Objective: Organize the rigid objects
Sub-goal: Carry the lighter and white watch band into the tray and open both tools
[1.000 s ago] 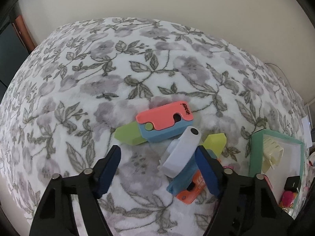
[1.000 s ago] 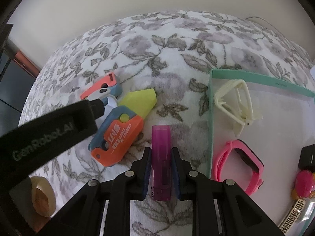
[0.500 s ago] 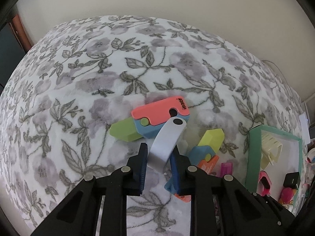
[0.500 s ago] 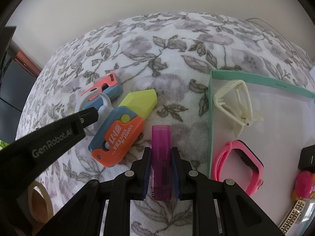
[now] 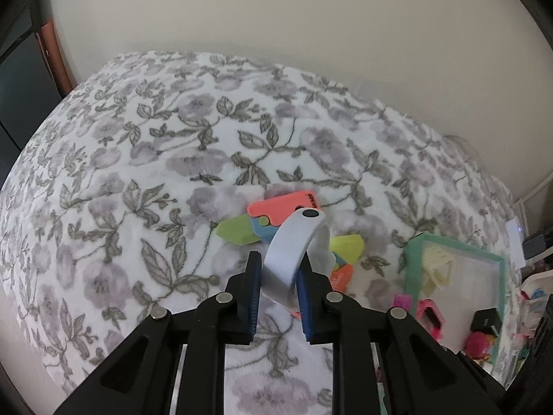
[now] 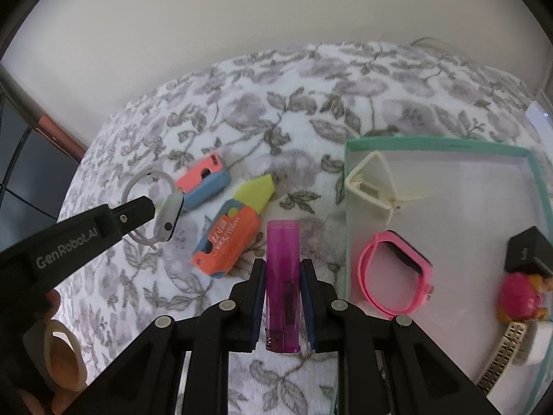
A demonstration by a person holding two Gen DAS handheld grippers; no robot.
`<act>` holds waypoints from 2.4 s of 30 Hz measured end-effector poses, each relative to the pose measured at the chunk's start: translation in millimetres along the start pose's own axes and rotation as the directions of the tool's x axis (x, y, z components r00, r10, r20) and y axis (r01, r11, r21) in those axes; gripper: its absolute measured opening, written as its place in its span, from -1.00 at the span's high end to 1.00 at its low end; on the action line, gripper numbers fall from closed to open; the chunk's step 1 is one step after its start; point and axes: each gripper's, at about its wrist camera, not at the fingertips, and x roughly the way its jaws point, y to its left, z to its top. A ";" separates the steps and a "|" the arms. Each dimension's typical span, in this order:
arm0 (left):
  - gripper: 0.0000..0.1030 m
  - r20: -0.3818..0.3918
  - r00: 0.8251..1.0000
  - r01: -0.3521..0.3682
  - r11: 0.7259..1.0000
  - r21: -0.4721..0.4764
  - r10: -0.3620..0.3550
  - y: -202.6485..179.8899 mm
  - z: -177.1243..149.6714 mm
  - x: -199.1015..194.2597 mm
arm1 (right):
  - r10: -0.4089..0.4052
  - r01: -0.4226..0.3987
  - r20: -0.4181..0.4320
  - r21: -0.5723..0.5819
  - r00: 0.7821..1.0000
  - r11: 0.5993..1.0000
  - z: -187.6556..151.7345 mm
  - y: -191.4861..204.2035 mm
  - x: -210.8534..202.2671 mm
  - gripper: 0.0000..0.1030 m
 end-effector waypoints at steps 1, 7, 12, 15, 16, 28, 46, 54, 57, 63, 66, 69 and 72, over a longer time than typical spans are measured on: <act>0.61 0.016 1.000 0.006 1.000 -0.001 -0.006 -1.4 -0.1 -8.7 | -0.004 0.004 0.009 0.002 1.000 1.000 0.4 -0.8 -5.6 0.59; 0.61 0.083 0.995 0.051 0.999 0.009 -0.051 -15.0 -3.9 -48.3 | -0.048 0.046 0.063 0.039 0.997 0.998 -2.4 -14.1 -42.9 0.59; 0.61 0.107 0.991 0.076 0.997 0.031 -0.079 -29.1 -14.3 -67.1 | -0.087 0.079 0.088 0.092 0.992 0.993 -8.0 -34.7 -67.6 0.59; 0.61 0.109 0.990 0.089 0.995 0.049 -0.093 -38.2 -22.1 -72.5 | -0.117 0.105 0.113 0.106 0.987 0.989 -11.7 -44.3 -82.3 0.59; 0.61 0.108 0.989 0.095 0.994 0.059 -0.101 -42.7 -25.2 -74.3 | -0.125 0.112 0.119 0.110 0.985 0.988 -13.1 -47.1 -86.5 0.59; 0.60 0.098 0.983 0.136 0.977 0.163 -0.153 -101.8 -50.2 -89.6 | -0.160 0.121 0.172 0.215 0.972 0.969 -22.2 -91.4 -121.0 0.59; 0.60 -0.038 0.982 0.189 0.952 0.242 -0.185 -153.3 -77.4 -37.5 | -0.215 0.190 0.036 0.345 0.976 0.919 -36.2 -153.5 -90.1 0.59; 0.60 -0.082 0.976 0.214 0.949 0.230 -0.201 -153.0 -83.3 -20.2 | -0.208 0.206 -0.030 0.326 0.978 0.923 -41.4 -151.6 -68.9 0.59; 0.60 -0.105 0.976 0.213 0.948 0.237 -0.192 -153.8 -86.1 -13.8 | -0.215 0.219 -0.047 0.315 0.976 0.924 -42.0 -150.9 -63.9 0.59; 0.60 -0.128 0.976 0.205 0.946 0.251 -0.178 -156.7 -89.6 -6.6 | -0.219 0.229 -0.068 0.300 0.973 0.926 -42.6 -148.7 -58.0 0.58; 0.60 -0.136 0.975 0.205 0.946 0.252 -0.175 -156.4 -90.2 -5.4 | -0.218 0.231 -0.076 0.296 0.973 0.927 -42.9 -147.8 -56.0 0.59; 0.58 -0.137 0.975 0.206 0.947 0.247 -0.177 -155.4 -89.5 -5.5 | -0.210 0.223 -0.075 0.295 0.975 0.929 -42.9 -147.0 -55.4 0.58; 0.39 -0.140 0.975 0.202 0.948 0.244 -0.172 -153.9 -88.9 -5.6 | -0.215 0.228 -0.077 0.288 0.974 0.930 -42.8 -145.5 -54.8 0.58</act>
